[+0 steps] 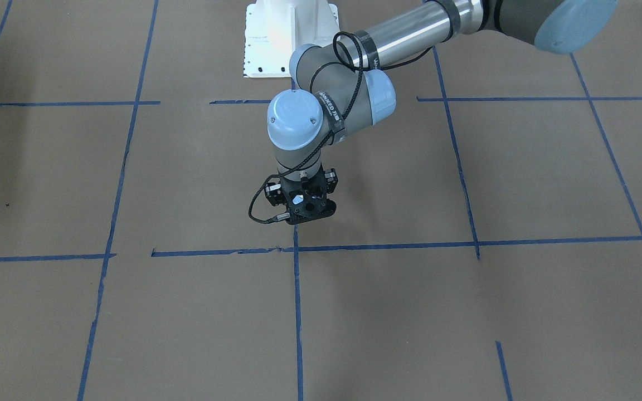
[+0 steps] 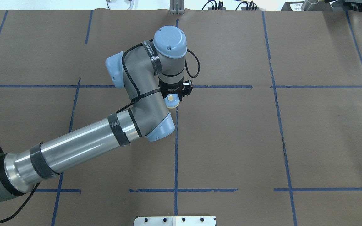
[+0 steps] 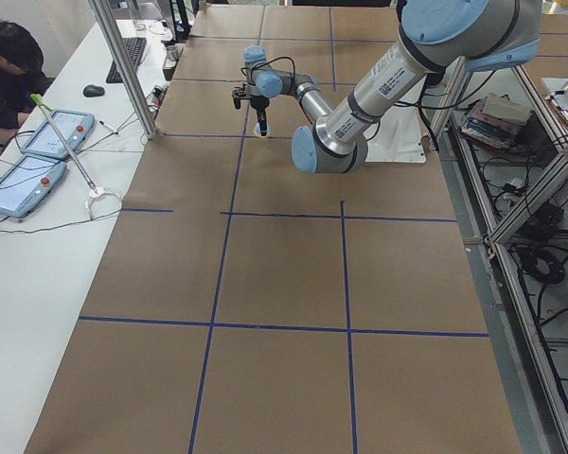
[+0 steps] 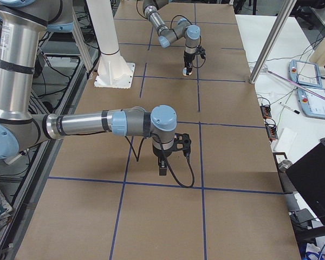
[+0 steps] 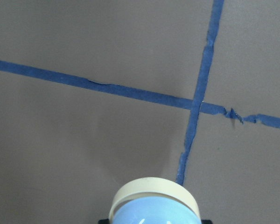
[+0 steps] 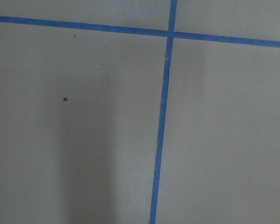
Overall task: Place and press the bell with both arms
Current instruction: 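Lower the bell onto the centre grid crossing and open the left gripper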
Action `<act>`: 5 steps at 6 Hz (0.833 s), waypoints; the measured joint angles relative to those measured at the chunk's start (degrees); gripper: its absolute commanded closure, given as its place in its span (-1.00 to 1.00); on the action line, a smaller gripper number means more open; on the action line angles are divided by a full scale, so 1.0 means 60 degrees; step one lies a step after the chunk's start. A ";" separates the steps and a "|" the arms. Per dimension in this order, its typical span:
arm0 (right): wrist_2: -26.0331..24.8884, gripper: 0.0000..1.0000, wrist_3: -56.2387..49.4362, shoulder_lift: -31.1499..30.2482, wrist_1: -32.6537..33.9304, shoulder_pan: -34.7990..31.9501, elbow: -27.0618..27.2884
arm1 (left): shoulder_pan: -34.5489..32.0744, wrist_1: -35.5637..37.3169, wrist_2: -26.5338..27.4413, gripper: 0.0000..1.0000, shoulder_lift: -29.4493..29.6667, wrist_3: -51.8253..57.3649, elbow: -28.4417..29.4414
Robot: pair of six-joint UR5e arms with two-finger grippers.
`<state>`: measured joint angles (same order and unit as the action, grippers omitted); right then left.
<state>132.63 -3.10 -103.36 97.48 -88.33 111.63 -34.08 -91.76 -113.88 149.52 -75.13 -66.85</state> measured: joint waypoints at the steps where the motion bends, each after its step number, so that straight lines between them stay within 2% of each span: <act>1: 0.0000 -1.00 0.0002 0.0000 -0.0001 0.0000 0.0008 | 0.0005 -0.0033 0.0003 -1.00 0.0039 0.0105 0.0078; 5: 0.0011 -1.00 -0.0017 0.0060 -0.0192 0.0011 0.0035 | -0.0254 0.0049 -0.0050 -1.00 -0.0024 0.0658 -0.0130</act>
<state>132.69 -3.20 -103.00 96.32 -88.27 111.85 -35.60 -91.47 -114.18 149.38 -71.18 -67.63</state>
